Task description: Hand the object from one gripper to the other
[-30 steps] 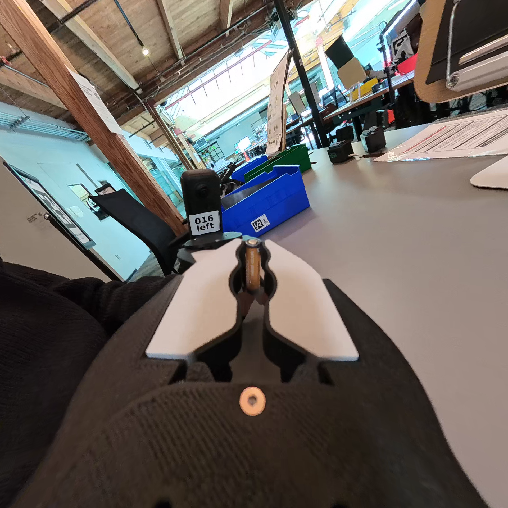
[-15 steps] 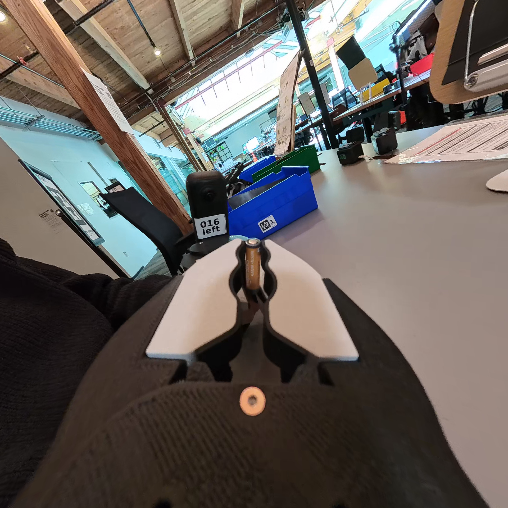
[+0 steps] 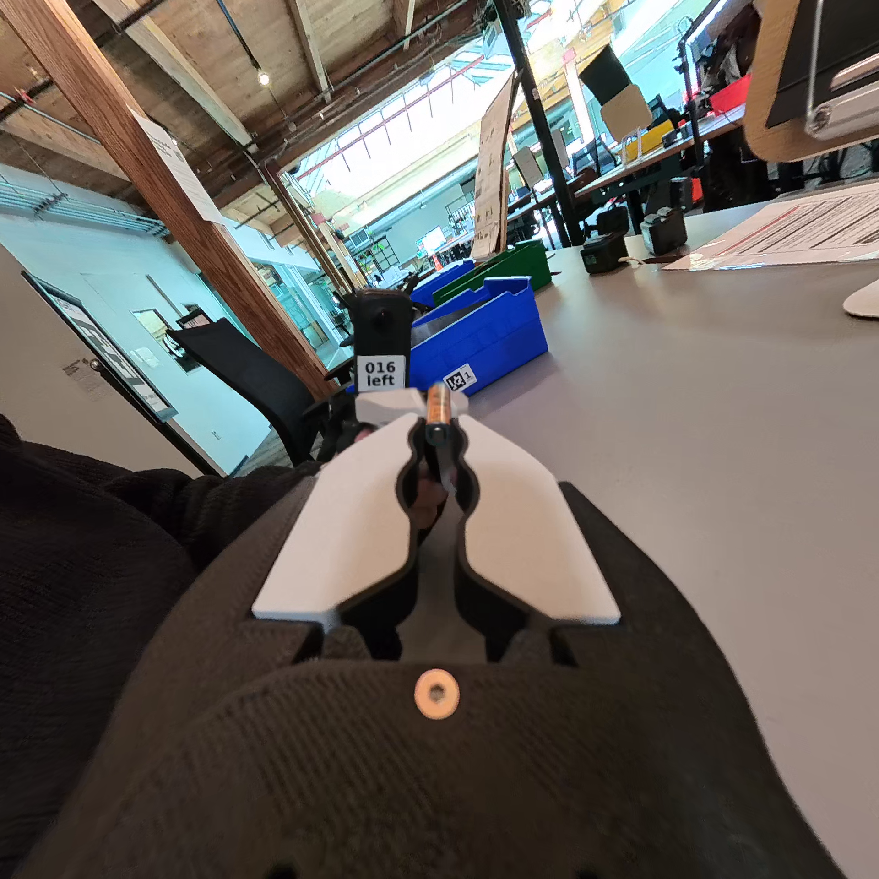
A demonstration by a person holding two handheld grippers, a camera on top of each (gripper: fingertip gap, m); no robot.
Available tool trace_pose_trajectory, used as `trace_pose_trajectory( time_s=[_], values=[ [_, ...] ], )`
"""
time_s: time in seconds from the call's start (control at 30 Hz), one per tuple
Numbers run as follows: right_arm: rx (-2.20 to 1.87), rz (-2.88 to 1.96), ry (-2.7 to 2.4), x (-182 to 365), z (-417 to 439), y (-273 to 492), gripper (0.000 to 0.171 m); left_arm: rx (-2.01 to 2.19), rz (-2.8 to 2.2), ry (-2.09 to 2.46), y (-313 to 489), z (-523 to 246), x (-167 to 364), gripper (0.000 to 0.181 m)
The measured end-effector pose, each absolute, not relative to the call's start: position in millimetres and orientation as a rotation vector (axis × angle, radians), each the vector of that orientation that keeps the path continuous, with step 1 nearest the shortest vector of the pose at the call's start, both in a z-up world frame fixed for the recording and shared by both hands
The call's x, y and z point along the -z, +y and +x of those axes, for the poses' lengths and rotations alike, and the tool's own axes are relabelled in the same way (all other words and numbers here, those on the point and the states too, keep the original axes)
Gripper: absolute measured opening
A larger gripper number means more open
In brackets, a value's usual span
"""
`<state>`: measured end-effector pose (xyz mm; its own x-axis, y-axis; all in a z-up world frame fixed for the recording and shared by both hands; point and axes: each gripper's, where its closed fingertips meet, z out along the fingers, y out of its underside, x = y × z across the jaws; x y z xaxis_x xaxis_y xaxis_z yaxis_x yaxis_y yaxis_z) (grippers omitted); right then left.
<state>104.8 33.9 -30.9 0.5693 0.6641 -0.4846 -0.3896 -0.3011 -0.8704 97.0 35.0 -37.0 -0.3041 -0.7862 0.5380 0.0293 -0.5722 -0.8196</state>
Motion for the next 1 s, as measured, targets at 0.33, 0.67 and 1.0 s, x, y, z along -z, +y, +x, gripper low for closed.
trace_pose_trajectory(
  time_s=[0.33,0.67,1.0],
  values=[
    [-1.009,-1.627,-0.316,42.5,89.9,33.7,0.011,2.027,-1.357,0.877,40.5,92.5,27.4,0.009],
    [-0.997,-1.662,-0.366,50.4,76.6,32.8,0.011,1.998,-1.330,0.895,36.7,93.1,25.0,0.010],
    [-0.915,-1.702,-0.429,59.9,71.3,33.7,0.023,1.995,-1.341,0.940,33.2,94.2,27.7,0.009]
  ],
)
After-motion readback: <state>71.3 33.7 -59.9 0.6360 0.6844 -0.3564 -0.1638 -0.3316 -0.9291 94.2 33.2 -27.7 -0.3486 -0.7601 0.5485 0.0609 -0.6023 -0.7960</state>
